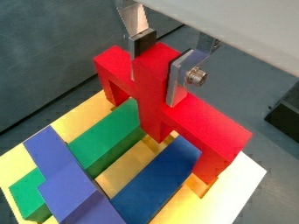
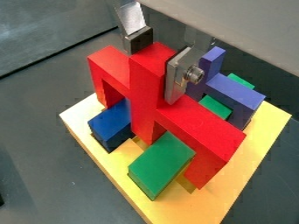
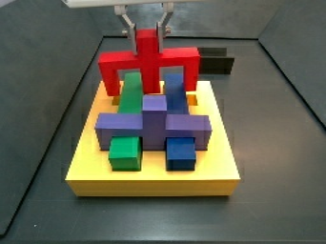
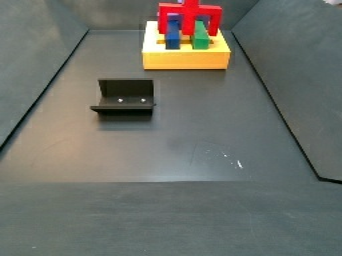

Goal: Pick up the red object. Move up. Move to above the board. Insert the red object.
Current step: Insert the red object.

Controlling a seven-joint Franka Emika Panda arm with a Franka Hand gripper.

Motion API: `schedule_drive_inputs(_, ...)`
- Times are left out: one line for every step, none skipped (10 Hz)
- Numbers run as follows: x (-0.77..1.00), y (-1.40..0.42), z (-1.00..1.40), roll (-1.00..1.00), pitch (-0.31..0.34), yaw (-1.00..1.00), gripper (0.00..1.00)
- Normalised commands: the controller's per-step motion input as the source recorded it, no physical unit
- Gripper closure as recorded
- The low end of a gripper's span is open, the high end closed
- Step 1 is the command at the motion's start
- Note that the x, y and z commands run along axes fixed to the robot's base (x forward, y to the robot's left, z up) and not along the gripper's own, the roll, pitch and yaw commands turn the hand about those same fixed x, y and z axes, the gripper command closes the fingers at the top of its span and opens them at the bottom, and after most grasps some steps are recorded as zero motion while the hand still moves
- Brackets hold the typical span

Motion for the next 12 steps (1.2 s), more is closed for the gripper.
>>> schedule_drive_inputs(0.22,-0.01,-0.21,0.06,0.040,-0.02,1.00)
schedule_drive_inputs(0.27,-0.03,-0.25,0.10,0.053,-0.06,1.00)
schedule_drive_inputs(0.29,-0.02,-0.22,0.14,0.096,-0.07,1.00)
schedule_drive_inputs(0.14,-0.01,-0.18,0.18,0.073,-0.04,1.00)
schedule_drive_inputs(0.00,0.00,-0.26,0.07,0.024,-0.06,1.00)
schedule_drive_inputs(0.00,0.00,-0.22,0.04,0.081,-0.06,1.00)
schedule_drive_inputs(0.00,0.00,-0.19,0.04,0.106,-0.03,1.00)
schedule_drive_inputs(0.00,-0.04,-0.15,0.02,0.097,-0.01,1.00)
schedule_drive_inputs(0.03,-0.07,-0.12,0.00,0.103,-0.05,1.00)
schedule_drive_inputs(0.06,-0.07,-0.10,0.00,0.079,-0.09,1.00)
schedule_drive_inputs(0.10,-0.11,-0.11,0.00,0.067,-0.08,1.00)
schedule_drive_inputs(0.10,-0.10,-0.15,0.00,0.049,-0.07,1.00)
